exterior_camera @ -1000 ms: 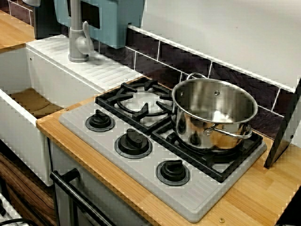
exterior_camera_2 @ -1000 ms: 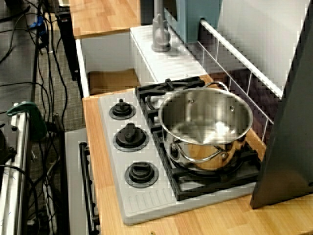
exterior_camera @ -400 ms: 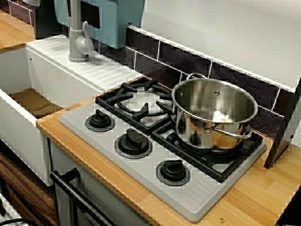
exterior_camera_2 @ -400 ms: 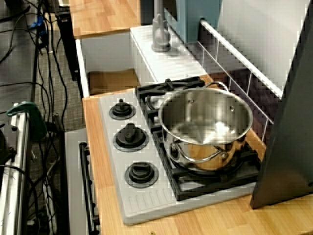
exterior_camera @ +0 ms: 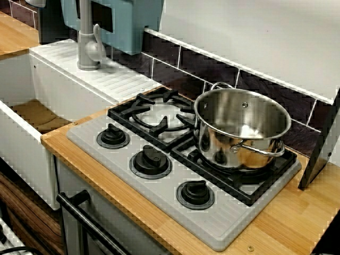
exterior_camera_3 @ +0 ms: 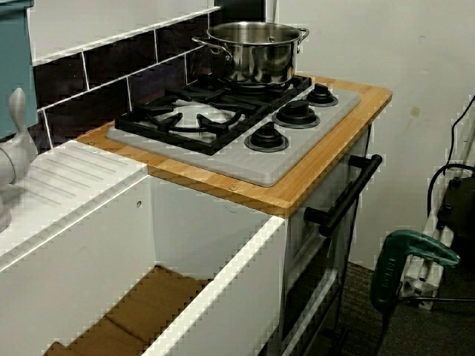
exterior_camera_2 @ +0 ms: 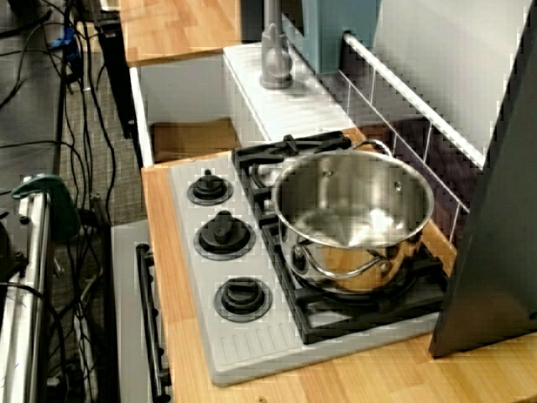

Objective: Lift pot from stove

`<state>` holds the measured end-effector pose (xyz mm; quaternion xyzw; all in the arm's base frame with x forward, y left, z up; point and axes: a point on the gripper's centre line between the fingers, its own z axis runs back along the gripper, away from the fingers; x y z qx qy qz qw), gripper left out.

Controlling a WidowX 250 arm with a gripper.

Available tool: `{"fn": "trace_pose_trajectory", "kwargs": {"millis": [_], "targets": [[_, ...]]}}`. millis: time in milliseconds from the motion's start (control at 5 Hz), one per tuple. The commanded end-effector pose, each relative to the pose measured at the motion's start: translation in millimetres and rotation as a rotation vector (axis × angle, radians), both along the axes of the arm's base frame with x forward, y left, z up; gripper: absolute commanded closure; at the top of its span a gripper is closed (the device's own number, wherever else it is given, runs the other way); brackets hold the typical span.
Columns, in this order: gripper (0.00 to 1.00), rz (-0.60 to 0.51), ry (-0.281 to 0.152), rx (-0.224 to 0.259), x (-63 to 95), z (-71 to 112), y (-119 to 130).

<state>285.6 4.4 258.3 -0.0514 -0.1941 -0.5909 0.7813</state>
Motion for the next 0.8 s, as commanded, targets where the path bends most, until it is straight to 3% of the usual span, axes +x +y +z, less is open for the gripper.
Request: {"fn": "trace_pose_trajectory", "kwargs": {"millis": [0,600], "targets": [[1.0,0.004,-0.047,0.005,-6.0,13.4,3.9],[1.0,0.01,-0.042,0.005,-3.5,13.4,5.1]]}}
